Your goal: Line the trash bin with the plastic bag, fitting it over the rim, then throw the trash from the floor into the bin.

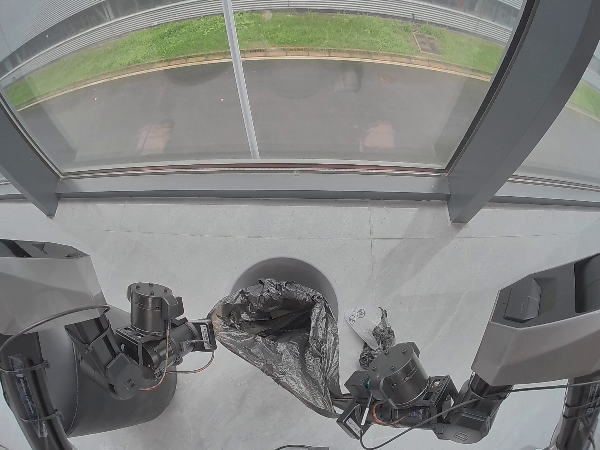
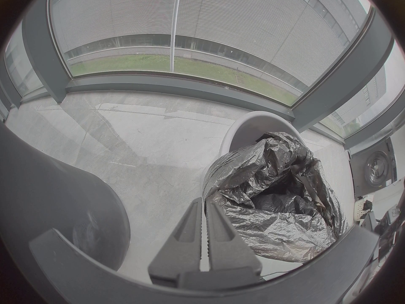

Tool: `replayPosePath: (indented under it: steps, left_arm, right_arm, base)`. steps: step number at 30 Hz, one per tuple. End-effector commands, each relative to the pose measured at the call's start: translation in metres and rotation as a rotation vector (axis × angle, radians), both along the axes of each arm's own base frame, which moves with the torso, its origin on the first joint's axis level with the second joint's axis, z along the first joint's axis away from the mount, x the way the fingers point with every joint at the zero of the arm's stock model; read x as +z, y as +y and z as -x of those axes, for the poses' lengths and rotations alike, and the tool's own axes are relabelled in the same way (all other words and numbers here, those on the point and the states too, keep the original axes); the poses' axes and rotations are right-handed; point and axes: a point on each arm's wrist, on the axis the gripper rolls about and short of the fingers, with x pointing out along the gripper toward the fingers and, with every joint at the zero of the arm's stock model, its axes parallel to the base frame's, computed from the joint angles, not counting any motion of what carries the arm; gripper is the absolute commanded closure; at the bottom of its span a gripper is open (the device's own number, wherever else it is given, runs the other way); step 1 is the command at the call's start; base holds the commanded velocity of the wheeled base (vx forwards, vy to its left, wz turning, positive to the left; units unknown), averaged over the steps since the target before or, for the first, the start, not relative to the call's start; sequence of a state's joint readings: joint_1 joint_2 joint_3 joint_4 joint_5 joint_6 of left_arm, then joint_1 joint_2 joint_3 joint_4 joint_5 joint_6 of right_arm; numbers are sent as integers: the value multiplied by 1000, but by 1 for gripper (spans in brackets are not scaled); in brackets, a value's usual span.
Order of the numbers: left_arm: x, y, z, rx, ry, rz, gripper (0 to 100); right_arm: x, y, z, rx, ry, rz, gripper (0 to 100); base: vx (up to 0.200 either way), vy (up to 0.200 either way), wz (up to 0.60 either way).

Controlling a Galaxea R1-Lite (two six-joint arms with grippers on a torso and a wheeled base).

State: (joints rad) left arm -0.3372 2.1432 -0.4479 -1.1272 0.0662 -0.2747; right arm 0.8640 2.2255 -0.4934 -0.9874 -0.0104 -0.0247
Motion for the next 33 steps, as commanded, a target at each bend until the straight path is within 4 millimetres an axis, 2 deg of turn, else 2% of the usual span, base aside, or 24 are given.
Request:
replayPosePath:
  steps: [1, 9, 13, 33]
  left_arm:
    - [0, 1, 0, -4, 4, 4, 100]
    - [-7, 1, 0, -4, 25, -5, 100]
    - [-10, 0, -1, -6, 31, -7, 100]
    - [-13, -1, -3, -9, 33, -7, 100]
  right_arm:
    - [-1, 2, 1, 6, 1, 3, 100]
    - [-11, 1, -1, -1, 18, 24, 100]
    - [-17, 7, -6, -5, 17, 20, 100]
    - [-22, 9, -31, -82, -31, 17, 100]
  base:
    - [0, 0, 0]
    - [0, 0, 0]
    - [0, 0, 0]
    - [0, 0, 0]
